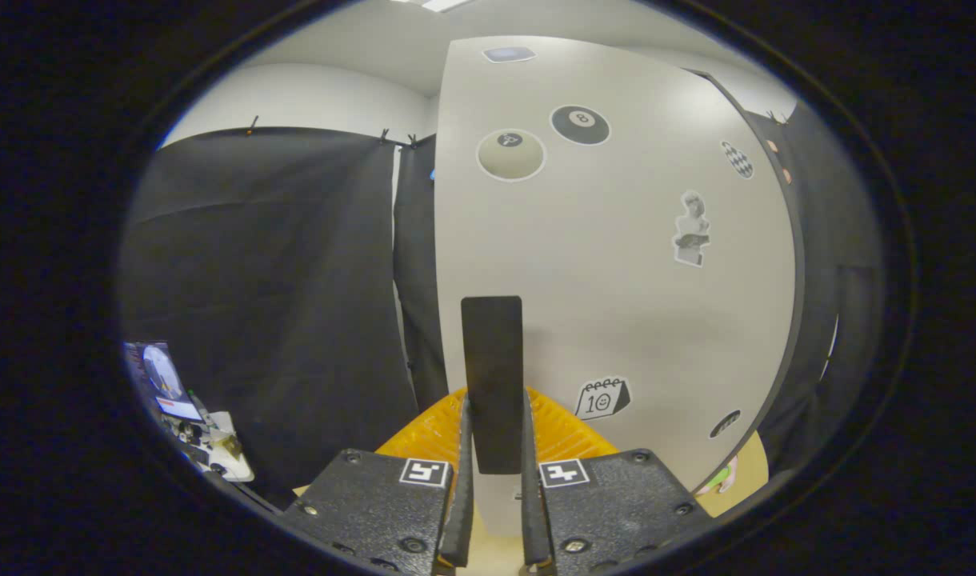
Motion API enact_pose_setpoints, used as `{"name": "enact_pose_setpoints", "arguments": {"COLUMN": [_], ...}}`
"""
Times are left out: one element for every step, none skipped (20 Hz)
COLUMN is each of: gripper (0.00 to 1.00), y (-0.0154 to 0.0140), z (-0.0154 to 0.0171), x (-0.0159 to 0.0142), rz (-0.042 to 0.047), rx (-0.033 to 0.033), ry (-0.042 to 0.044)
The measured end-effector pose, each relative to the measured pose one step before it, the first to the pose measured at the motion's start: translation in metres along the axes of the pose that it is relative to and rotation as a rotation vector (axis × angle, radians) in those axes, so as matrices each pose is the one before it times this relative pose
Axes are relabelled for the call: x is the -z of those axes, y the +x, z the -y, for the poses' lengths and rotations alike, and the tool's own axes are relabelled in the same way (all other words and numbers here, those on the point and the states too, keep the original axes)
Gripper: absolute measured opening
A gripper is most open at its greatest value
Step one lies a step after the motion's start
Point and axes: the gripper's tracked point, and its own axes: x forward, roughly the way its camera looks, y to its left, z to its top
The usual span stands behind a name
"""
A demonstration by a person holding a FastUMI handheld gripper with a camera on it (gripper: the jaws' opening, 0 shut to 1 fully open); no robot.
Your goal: Open the shoe cabinet door, grab the shoes and put them into the shoe cabinet, then close the shoe cabinet door.
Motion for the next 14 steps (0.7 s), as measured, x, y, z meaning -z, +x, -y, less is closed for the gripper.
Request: {"name": "enact_pose_setpoints", "arguments": {"gripper": [0.28,0.28,0.28,0.28,0.28,0.28,0.28,0.28,0.28,0.28,0.28,0.28,0.28,0.28], "y": [-0.01033,-0.00995,-0.00958,-0.00938,-0.00899,-0.00862,-0.00878,-0.0086,-0.00818,-0.00681,-0.00776,-0.00829,-0.00658,-0.0062], "z": [0.0029,0.00296,0.0029,0.00289,0.00249,0.00292,0.00213,0.00142,0.00337,0.00133,0.00172,0.00164,0.00271,0.00186], "x": [0.00063,0.00113,0.00018,0.00101,0.00033,0.00121,0.0009,0.00082,-0.00022,0.00096,0.00023,0.00048,0.00033,0.00129], "rz": [-0.00094,-0.00098,0.00141,0.00135,0.00368,0.00213,0.00142,0.00103,0.001,-0.00261,-0.00253,-0.00043,-0.00158,-0.00385], "rx": [-0.01811,-0.01497,-0.01435,-0.01499,-0.01388,-0.01323,-0.01152,-0.00889,-0.0018,0.00089,0.00378,0.00578,0.00879,0.01088], "ry": [-0.00345,-0.00003,-0.00123,-0.00599,0.00063,0.00268,0.00854,-0.00041,-0.00333,-0.00858,-0.00506,-0.00635,-0.00808,-0.0048]}}
